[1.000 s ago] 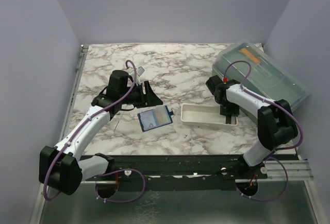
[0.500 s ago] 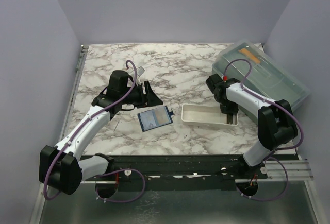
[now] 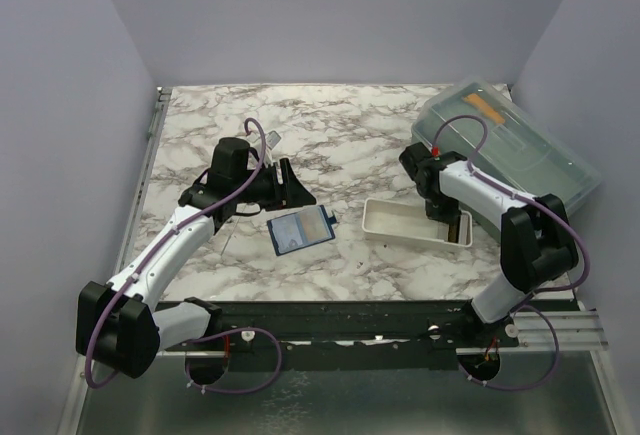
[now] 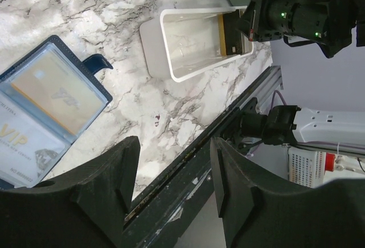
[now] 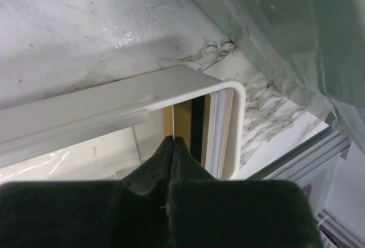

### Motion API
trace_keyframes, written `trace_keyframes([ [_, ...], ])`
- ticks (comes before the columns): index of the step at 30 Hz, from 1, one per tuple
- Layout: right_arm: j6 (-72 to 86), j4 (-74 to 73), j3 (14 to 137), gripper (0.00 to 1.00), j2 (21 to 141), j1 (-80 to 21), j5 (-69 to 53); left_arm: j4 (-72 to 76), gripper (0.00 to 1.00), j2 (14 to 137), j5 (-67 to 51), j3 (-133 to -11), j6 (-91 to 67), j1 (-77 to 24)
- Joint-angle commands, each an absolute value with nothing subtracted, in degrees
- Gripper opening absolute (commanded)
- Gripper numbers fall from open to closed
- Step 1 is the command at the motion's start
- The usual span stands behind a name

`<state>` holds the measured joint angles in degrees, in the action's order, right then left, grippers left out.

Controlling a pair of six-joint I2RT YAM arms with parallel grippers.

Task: Put the credit cards into the card holder
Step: Pick up the credit card from the storage box.

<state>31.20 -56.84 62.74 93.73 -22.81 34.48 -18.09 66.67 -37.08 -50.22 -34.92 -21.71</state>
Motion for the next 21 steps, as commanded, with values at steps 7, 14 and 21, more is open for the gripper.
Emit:
trace_keyframes([
  [7, 28.23, -55.6, 64.06, 0.0, 87.92, -22.67, 27.57, -16.97, 0.59, 66.8, -38.82, -49.6, -36.15, -21.69],
  [14, 27.16, -55.61, 64.68, 0.0, 83.91, -22.59, 23.61, -16.8, 0.59, 68.39, -38.22, -49.7, -37.9, -21.62],
  [21, 22.95, -57.34, 67.6, 0.0, 79.17, -22.61, 16.95, -16.44, 0.59, 70.75, -38.6, -49.98, -39.17, -21.1],
])
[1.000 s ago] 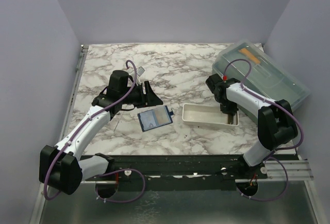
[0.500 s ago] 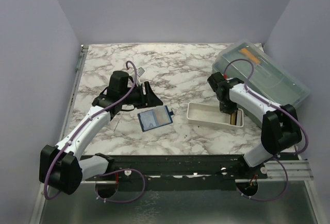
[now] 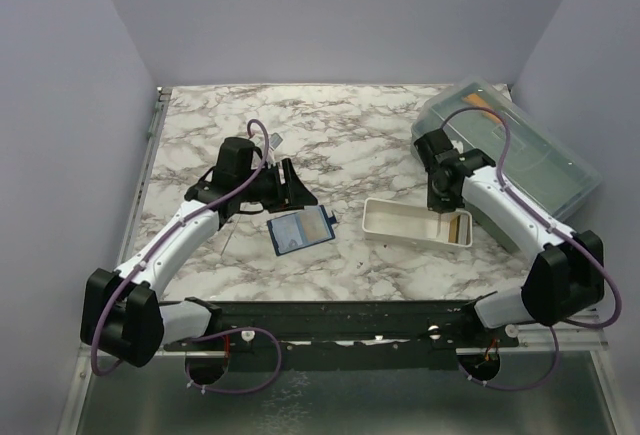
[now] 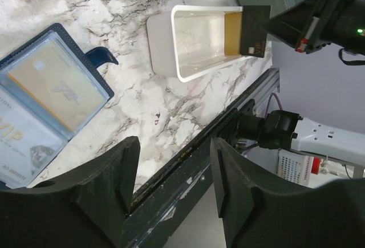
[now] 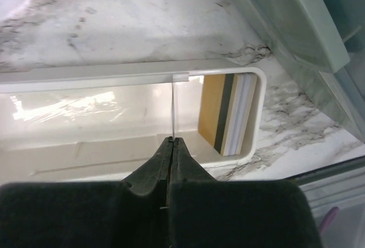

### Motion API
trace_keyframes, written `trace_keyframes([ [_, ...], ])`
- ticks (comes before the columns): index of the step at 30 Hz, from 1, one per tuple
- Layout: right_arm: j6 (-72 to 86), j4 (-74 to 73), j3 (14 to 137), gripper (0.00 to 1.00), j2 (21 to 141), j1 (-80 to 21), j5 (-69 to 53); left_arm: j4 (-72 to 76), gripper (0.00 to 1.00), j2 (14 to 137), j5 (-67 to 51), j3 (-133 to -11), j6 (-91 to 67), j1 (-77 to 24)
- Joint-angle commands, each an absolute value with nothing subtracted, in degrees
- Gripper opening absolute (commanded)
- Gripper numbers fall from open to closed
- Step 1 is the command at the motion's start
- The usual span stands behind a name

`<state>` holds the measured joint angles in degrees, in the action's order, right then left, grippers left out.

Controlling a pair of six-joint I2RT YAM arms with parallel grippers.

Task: Put the credit cards into the card holder
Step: Pick up the credit card from the storage box, then insert the credit card into the card holder.

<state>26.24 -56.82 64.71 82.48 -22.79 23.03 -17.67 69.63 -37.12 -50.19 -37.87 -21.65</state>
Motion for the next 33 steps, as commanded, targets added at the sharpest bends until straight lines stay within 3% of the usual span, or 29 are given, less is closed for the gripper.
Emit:
trace_keyframes([
  [1, 22.0, -56.9, 67.73, 0.0, 78.56, -22.65, 15.86, -16.06, 0.59, 71.02, -38.58, -49.79, -39.46, -21.02],
  [7, 17.88, -53.06, 69.72, 0.0, 76.39, -22.64, 7.15, -10.98, 0.59, 72.6, -42.19, -48.49, -43.34, -20.05],
  [13, 17.54, -43.7, 71.83, 0.0, 75.82, -22.63, -13.23, -1.23, 0.59, 72.6, -46.62, -45.23, -51.29, -19.57],
  [21, 30.08, -14.83, 66.65, 0.0, 76.1, -23.51, -44.63, 26.88, 0.59, 71.45, -52.11, -36.92, -66.17, -19.3],
  [33, 42.85, 7.9, 59.97, 0.0, 78.47, -26.34, -56.01, 41.1, 0.59, 68.02, -52.9, -34.72, -73.86, -19.4],
])
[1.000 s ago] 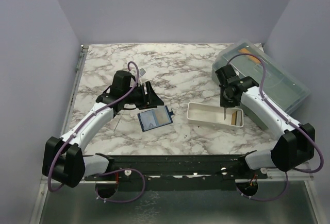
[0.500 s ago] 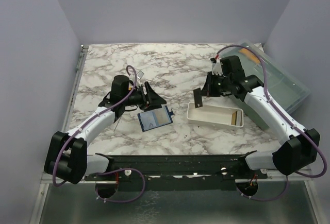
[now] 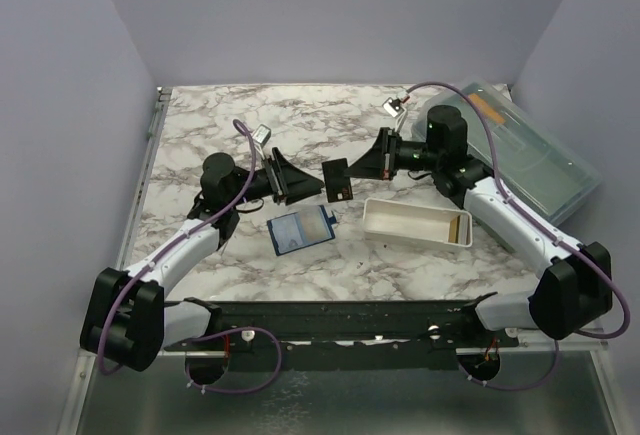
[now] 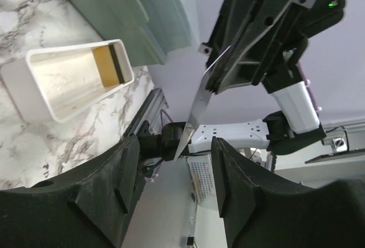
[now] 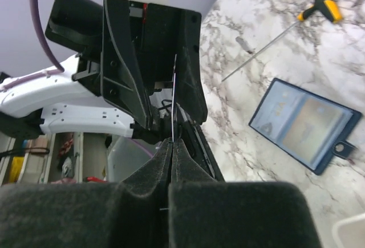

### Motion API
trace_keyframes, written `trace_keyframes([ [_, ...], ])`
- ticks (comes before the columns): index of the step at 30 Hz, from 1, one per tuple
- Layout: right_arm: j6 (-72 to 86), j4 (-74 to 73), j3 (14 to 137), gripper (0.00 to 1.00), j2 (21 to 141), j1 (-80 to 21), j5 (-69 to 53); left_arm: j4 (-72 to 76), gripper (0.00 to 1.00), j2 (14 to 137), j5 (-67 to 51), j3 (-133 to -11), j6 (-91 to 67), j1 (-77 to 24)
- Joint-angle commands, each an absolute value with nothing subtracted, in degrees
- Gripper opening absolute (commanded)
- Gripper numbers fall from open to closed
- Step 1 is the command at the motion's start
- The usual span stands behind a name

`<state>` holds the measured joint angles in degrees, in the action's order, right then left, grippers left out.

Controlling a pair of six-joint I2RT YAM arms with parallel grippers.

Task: Put the credit cards into the card holder
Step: Insert the credit card into the card holder.

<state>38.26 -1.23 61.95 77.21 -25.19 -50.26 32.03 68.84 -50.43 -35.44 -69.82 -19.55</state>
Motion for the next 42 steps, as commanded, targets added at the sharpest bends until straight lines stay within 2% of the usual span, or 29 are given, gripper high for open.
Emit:
trace_keyframes([
  [1, 43.34, 9.02, 59.47, 0.0, 78.55, -26.63, -55.99, 41.7, 0.58, 68.17, -53.1, -34.79, -74.27, -19.53],
  [7, 45.48, 12.51, 58.04, 0.0, 79.45, -27.22, -56.69, 43.04, 0.45, 68.26, -52.85, -33.85, -75.56, -19.81],
  [12, 45.61, 13.59, 58.22, 0.0, 81.25, -27.28, -56.83, 43.24, 0.28, 68.52, -52.67, -33.56, -75.15, -20.02],
  [14, 46.06, 14.6, 58.2, 0.0, 81.66, -27.49, -56.84, 43.24, 0.18, 69.12, -53.3, -33.69, -75.04, -20.06],
  [16, 45.43, 13.61, 58.33, 0.0, 81.94, -27.51, -55.51, 43.02, 0.01, 69.72, -54.0, -33.68, -74.53, -19.93],
  [18, 41.95, 7.75, 59.58, 0.02, 81.95, -27.5, -51.31, 40.44, 0.0, 69.59, -54.4, -33.75, -73.12, -19.31],
  [20, 37.77, 0.2, 61.18, 0.15, 82.11, -27.5, -46.37, 32.12, 0.0, 68.74, -54.1, -34.61, -68.35, -18.35],
  [24, 30.97, -9.16, 62.54, 0.41, 83.69, -27.5, -37.55, -11.04, 0.0, 68.85, -42.6, -43.88, -43.82, -17.12],
  [27, 28.29, -12.41, 62.61, 0.53, 86.68, -28.27, -32.95, -24.02, 0.0, 72.91, -37.47, -47.38, -37.97, -14.75],
  [35, 23.53, -21.83, 68.91, 0.82, 99.67, -38.48, -11.57, -26.92, 0.0, 79.68, -33.43, -45.1, -36.1, -13.21],
  [39, 24.14, -18.83, 68.64, 0.83, 103.96, -39.33, -9.71, -24.4, 0.0, 82.2, -37.2, -44.3, -32.58, -13.02],
  [42, 24.31, -17.0, 68.68, 0.77, 105.93, -39.37, -8.37, -21.98, 0.0, 84.55, -38.9, -43.64, -30.71, -12.83],
])
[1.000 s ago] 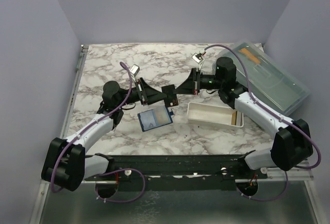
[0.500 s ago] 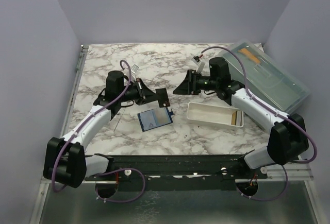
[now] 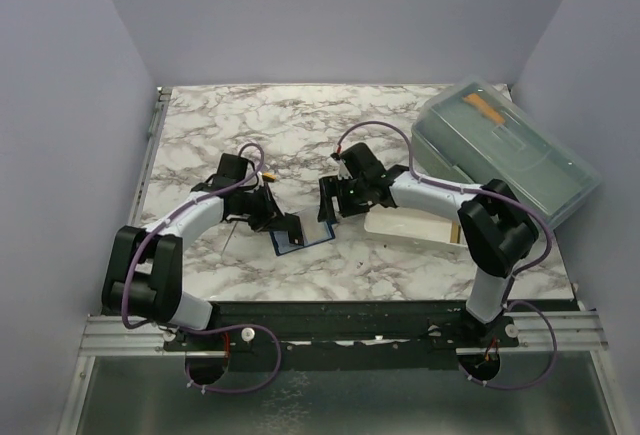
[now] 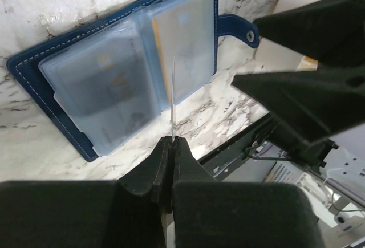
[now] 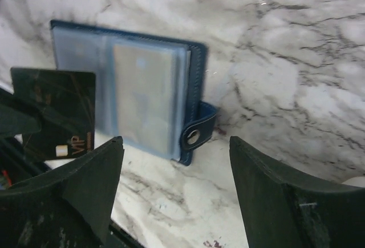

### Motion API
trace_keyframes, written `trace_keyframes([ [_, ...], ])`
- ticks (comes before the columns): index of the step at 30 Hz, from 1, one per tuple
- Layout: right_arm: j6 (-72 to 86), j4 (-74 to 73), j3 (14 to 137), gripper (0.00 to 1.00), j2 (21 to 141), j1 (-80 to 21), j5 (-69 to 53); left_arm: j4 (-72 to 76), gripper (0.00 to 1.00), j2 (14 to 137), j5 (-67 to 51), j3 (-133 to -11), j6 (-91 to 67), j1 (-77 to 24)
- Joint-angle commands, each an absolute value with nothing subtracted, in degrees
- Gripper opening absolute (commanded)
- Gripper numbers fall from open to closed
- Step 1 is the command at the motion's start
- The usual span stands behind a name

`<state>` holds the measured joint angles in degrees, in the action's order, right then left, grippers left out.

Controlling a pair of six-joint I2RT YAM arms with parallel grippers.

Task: Put the credit cards into the card holder
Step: Insert the credit card into the card holder.

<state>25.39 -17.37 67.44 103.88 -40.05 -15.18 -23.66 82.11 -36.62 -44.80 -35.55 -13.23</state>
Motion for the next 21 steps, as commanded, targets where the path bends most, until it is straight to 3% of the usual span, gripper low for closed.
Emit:
trace_keyframes([
  [1, 24.26, -16.88, 69.06, 0.74, 106.66, -39.37, -7.9, -21.53, 0.0, 85.63, -39.4, -43.63, -30.29, -12.76],
  [8, 24.21, -16.92, 70.03, 0.38, 109.17, -39.37, -4.81, -18.64, 0.0, 89.55, -42.44, -43.01, -29.49, -11.48],
  [21, 22.68, -19.03, 72.15, 0.04, 112.09, -39.35, -1.97, -16.61, 0.0, 86.9, -45.37, -41.67, -31.36, -9.96],
])
